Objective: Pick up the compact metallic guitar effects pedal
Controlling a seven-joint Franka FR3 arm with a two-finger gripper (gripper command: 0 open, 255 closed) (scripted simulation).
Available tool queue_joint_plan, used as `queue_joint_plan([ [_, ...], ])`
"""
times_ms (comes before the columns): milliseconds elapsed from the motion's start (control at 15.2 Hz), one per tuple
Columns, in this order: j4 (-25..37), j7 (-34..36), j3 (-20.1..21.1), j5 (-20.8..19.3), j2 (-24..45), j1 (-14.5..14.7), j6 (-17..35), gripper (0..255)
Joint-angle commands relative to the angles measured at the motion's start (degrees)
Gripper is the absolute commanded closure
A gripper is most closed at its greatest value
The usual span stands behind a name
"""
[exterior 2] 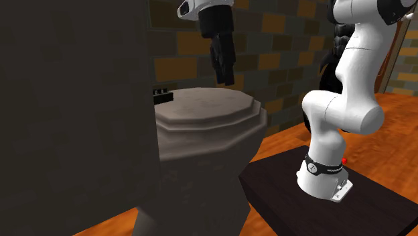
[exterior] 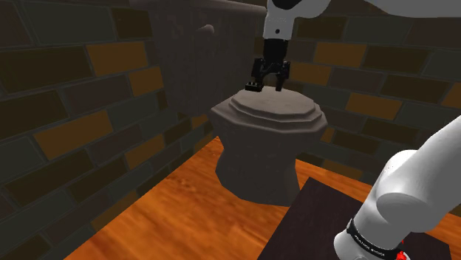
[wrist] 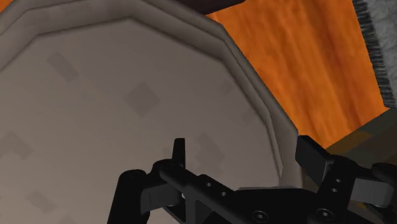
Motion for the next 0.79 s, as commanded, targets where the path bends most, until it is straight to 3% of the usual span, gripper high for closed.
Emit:
queue_joint_plan([
  [0,4.4,2.6,-0.7,1.0,3.9,-0.8,-0.6,0],
  [726,33.0,13.5,-6.8,8.2,27.2,-7.1,-6.6,0],
])
